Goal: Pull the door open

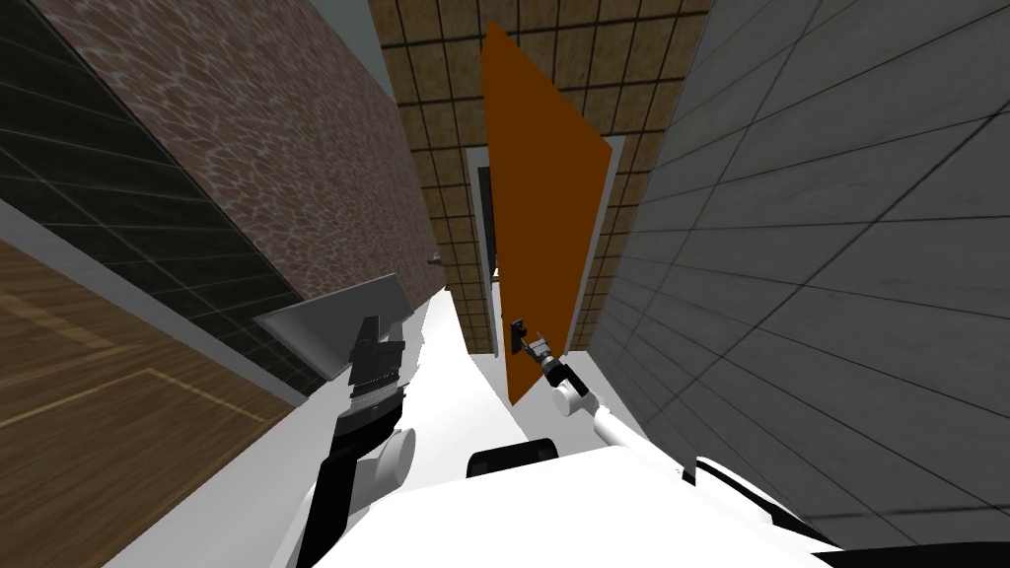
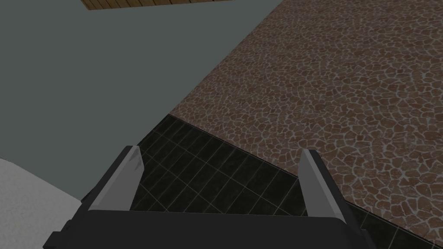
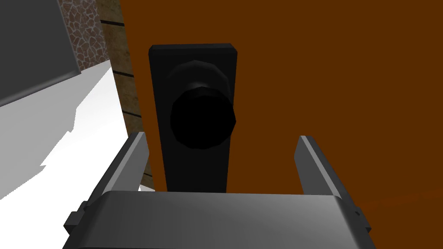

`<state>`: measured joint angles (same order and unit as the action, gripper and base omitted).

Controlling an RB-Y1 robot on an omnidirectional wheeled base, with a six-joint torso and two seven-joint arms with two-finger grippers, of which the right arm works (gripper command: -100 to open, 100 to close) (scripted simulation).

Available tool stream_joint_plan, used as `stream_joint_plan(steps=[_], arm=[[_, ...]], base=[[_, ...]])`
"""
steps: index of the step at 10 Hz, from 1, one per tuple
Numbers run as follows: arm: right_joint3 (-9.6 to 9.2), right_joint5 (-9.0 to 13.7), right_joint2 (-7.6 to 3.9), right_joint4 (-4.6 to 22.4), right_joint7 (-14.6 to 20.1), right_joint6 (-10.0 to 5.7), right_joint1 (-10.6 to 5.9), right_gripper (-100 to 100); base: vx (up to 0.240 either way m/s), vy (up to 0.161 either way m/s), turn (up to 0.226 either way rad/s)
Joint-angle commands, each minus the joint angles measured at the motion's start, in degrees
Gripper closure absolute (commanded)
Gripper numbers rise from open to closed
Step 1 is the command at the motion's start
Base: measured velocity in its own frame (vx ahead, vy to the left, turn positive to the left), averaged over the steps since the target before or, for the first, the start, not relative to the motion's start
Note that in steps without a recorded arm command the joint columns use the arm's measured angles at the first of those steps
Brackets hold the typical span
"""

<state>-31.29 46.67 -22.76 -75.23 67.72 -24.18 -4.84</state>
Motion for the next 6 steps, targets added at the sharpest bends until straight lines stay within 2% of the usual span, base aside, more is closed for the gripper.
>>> stream_joint_plan(steps=[1,2,3,5,6], arm=[[-1.60,-0.33,-0.87,-1.43,0.48,-0.11,0.73,-100],[-3.32,-0.68,-1.46,-2.86,0.71,0.06,1.20,-100],[-4.18,-0.85,-1.75,-3.58,0.82,0.16,1.44,-100],[-5.87,-1.20,-2.31,-4.97,1.03,0.35,1.89,-100],[-7.43,-1.52,-2.83,-6.27,1.21,0.53,2.31,-100]], base=[[-0.038,-0.037,-0.095],[-0.046,-0.077,-0.119],[-0.034,-0.100,-0.105],[-0.032,-0.097,-0.053],[-0.017,-0.138,-0.028]])
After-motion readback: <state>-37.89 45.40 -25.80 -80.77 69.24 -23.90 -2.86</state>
